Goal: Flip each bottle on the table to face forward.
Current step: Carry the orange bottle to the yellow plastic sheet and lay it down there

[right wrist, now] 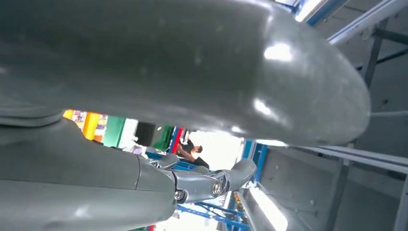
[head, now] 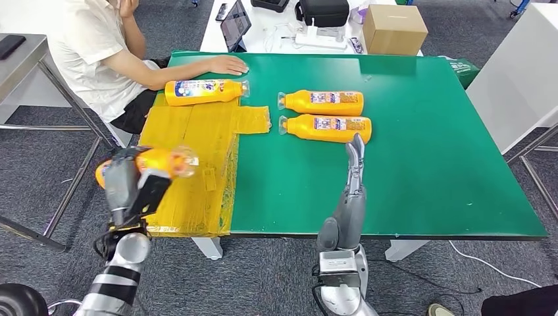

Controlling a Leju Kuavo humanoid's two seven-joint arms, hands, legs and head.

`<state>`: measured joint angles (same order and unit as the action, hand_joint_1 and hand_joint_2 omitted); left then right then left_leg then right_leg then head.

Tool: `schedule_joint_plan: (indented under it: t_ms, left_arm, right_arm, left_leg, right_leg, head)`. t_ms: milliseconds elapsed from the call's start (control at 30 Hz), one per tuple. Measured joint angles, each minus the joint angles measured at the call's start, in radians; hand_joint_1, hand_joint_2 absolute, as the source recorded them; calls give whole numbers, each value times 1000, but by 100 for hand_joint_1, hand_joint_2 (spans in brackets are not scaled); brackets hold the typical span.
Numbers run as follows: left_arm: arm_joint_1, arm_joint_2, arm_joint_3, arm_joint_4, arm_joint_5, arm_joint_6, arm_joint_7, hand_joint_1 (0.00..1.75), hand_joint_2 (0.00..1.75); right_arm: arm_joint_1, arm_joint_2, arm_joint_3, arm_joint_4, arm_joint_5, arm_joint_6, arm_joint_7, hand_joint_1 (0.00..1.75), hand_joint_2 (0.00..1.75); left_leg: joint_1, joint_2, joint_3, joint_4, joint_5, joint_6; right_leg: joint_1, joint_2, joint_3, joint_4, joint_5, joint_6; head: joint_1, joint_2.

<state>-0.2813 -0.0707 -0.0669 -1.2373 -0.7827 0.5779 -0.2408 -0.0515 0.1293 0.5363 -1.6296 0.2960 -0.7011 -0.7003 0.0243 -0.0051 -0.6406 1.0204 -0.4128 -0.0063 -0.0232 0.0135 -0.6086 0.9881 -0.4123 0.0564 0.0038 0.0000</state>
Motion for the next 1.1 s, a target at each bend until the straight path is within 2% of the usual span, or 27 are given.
schedule_joint_plan:
  t_ms: [100,167,300,500,533,667,700,800,933,1100]
  left_arm:
    - [-62,11,-44,114,-63,-90,63,175,175]
    - [-131,14,-77,241,-85,-155,92,175,175]
    - [-232,14,-156,439,-170,-221,120,175,175]
    - [-333,11,-252,600,-221,-312,150,175,175]
    - [-342,10,-260,614,-221,-323,151,170,175]
    - [-367,7,-276,648,-205,-366,147,5,175]
    - [-372,4,-278,655,-191,-386,145,0,175]
    - [-382,-6,-278,678,-139,-469,132,0,175]
    - [-396,-11,-278,699,-114,-530,103,0,0]
    - [-403,-14,-290,708,-99,-569,66,0,0]
  right_arm:
    - [-4,4,2,-3,-34,0,0,0,0]
    - [-12,4,10,-3,-69,1,0,0,0]
    - [-23,2,31,-1,-113,1,0,0,0]
    - [-42,-7,68,7,-146,1,0,0,0]
    - [-42,-7,72,8,-148,2,0,0,0]
    - [-42,-9,79,8,-159,7,0,0,0]
    - [-42,-9,80,8,-164,13,0,0,0]
    - [-42,-9,79,8,-179,35,0,0,0]
    - [-42,-9,79,9,-183,54,0,0,0]
    - [-41,-12,78,17,-178,51,0,0,0]
  left_leg:
    - [0,0,-1,0,1,0]
    - [0,-1,-2,0,2,0]
    - [0,-3,-2,0,2,0]
    - [0,-4,-1,0,2,0]
    - [0,-4,-1,0,2,0]
    - [0,-4,0,0,2,0]
    - [0,-4,0,0,2,0]
    - [0,-4,1,0,2,0]
    - [0,-5,2,0,2,0]
    - [0,-5,4,0,2,0]
  right_leg:
    - [0,0,0,0,0,0]
    - [0,-1,0,0,0,0]
    - [0,-2,0,0,0,0]
    - [0,-3,1,0,0,0]
    - [0,-3,2,0,0,0]
    - [0,-3,3,0,0,0]
    - [0,-3,4,0,0,0]
    - [0,-3,4,0,0,0]
    - [0,-4,5,0,0,0]
    - [0,-5,7,0,0,0]
  head:
    - [0,0]
    - [0,0]
    - [0,0]
    - [0,0]
    - [0,0]
    - [0,0]
    - [0,0]
    - [0,0]
    - [0,0]
    - [0,0]
